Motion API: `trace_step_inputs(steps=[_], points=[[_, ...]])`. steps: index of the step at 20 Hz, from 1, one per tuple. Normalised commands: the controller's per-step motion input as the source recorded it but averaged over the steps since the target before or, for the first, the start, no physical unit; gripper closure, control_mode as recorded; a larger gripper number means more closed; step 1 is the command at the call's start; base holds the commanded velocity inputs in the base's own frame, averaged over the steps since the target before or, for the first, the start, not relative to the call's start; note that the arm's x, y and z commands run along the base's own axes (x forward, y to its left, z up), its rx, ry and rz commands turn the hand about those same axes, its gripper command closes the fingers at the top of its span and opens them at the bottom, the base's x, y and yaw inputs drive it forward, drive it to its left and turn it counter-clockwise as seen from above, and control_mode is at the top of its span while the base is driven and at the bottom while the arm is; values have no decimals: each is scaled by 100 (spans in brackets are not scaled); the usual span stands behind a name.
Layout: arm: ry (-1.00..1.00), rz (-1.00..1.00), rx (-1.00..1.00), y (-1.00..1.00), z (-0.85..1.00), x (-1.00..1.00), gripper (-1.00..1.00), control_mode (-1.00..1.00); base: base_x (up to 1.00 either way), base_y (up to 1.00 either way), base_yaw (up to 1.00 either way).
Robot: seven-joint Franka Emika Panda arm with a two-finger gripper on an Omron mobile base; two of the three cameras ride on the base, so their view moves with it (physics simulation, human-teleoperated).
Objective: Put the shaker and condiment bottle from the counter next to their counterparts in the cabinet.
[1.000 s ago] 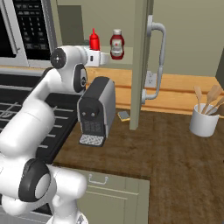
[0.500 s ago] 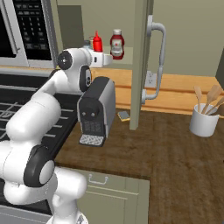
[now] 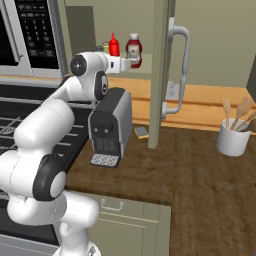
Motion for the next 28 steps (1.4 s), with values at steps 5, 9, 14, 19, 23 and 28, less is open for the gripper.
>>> trace_step_inputs(steps=[5, 9, 14, 19, 23, 28], points=[[0, 0, 0, -6, -6, 22, 100, -100, 0, 0, 0], [0, 0, 0, -6, -15, 25, 100, -100, 0, 0, 0], [0, 0, 0, -7, -14, 25, 100, -100, 0, 0, 0], [0, 0, 0, -9, -16, 22, 100, -100, 0, 0, 0], [0, 0, 0, -2, -23, 22, 100, -100, 0, 0, 0], [0, 0, 0, 0, -20, 17, 100, -100, 0, 0, 0]])
